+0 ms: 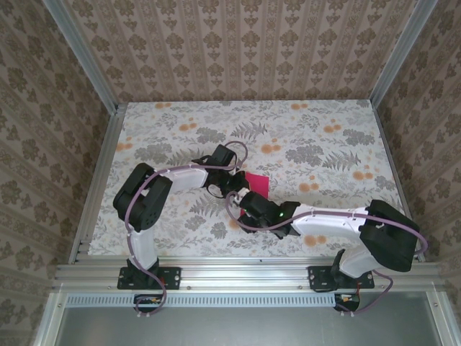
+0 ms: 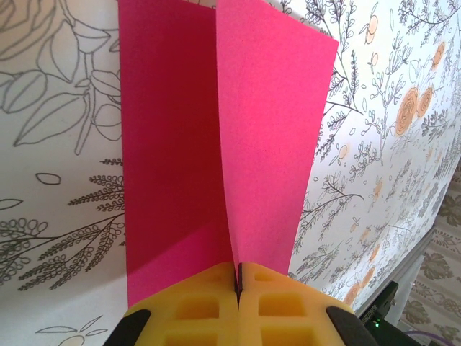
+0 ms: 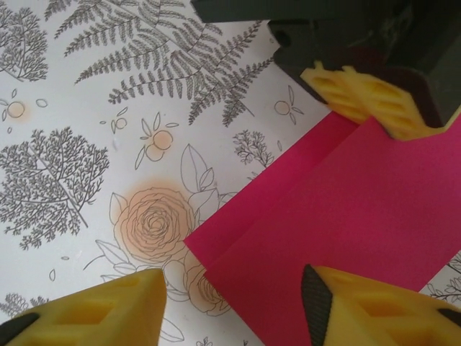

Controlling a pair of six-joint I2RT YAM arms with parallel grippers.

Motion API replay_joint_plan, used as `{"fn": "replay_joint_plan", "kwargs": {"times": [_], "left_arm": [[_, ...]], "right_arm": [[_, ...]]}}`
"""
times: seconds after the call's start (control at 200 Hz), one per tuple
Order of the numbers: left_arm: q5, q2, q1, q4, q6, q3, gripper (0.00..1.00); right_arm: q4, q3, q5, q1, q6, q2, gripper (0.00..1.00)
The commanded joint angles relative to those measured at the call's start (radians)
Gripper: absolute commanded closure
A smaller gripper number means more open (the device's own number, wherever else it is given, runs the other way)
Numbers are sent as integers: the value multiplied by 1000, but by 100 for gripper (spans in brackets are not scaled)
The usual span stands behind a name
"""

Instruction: Fold a paper plane with a square sheet of paper (pick it up from the middle)

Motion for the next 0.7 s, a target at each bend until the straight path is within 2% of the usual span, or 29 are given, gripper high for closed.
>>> {"fn": "replay_joint_plan", "kwargs": {"times": [0.0,0.32,0.485,0.55,0.695], "left_arm": [[6,-9,0,-30,16,20,100],[6,-15,0,-34,17,20,100],[8,-17,1,-36,19,21,100],[8,-19,-1,-36,18,21,100],[9,-20,-1,-39,17,25,100]], "right_arm": [[-41,40,59,3,7,13,51],[-88,59,63,3,31,7,77],[-105,70,27,-15,67,-7,81],[-100,69,-13,-30,78,-20,88],[-107,72,-79,-59,97,-28,86]]}}
